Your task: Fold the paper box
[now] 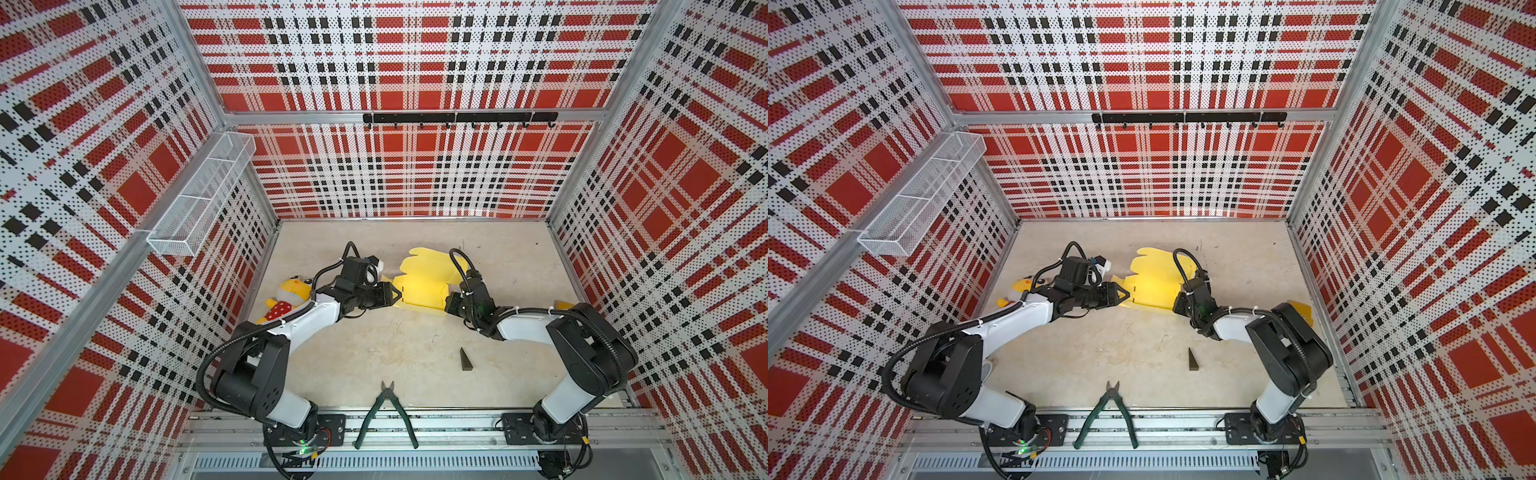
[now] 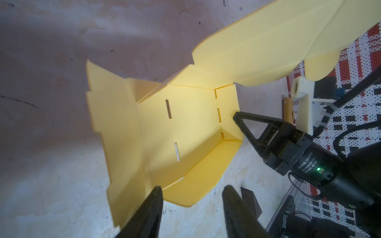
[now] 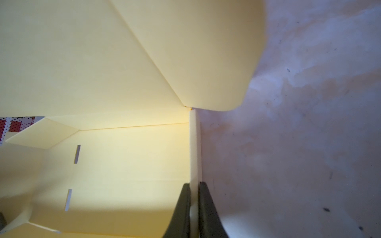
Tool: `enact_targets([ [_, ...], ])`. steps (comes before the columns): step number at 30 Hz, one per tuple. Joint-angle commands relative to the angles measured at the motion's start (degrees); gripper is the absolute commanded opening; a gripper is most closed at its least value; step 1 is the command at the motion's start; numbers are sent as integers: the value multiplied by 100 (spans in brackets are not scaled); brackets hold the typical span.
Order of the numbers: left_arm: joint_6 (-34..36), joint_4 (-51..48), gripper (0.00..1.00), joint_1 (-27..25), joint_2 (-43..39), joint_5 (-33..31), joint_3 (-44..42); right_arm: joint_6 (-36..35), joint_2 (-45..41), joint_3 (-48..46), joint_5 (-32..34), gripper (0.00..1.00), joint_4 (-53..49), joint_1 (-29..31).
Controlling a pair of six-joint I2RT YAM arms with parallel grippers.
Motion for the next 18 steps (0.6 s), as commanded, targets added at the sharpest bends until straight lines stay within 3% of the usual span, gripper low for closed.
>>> enact_targets([
  [1,79,144,51,-101,68,99,115,156,73,198,135,11,8,42],
  [18,-231,545,50,-201,603,-82,251,130,196,338,88,11,26,234],
])
